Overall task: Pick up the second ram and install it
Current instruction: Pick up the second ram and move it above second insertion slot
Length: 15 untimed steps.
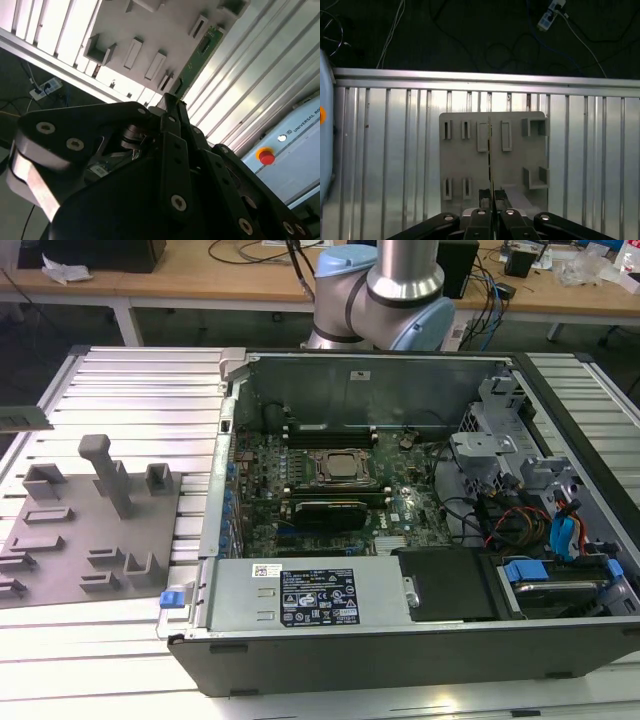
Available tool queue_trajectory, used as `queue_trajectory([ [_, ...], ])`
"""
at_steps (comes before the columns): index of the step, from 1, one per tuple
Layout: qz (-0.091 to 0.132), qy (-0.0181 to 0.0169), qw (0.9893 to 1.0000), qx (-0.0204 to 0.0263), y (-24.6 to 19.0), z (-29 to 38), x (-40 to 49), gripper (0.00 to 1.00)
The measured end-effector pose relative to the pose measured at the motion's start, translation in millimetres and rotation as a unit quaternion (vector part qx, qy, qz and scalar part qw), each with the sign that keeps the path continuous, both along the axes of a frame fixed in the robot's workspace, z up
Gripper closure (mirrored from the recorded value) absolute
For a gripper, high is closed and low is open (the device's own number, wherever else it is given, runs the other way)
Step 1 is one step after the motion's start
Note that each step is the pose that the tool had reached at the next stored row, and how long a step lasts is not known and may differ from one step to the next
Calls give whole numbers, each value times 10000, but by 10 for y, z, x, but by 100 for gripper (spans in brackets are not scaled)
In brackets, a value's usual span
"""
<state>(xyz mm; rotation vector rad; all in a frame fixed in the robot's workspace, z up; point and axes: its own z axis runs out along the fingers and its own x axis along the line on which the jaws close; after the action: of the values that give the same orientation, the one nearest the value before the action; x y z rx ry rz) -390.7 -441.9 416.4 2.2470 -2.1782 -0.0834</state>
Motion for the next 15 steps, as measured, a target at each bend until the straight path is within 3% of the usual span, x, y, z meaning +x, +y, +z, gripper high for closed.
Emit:
queue_trajectory([
  [1,1,0,10000,2,9,73,1,87],
  [5,0,0,10000,2,11,84,2,87],
  [8,0,0,10000,-2,11,83,65,87],
  [15,0,5,10000,-6,11,81,523,87],
])
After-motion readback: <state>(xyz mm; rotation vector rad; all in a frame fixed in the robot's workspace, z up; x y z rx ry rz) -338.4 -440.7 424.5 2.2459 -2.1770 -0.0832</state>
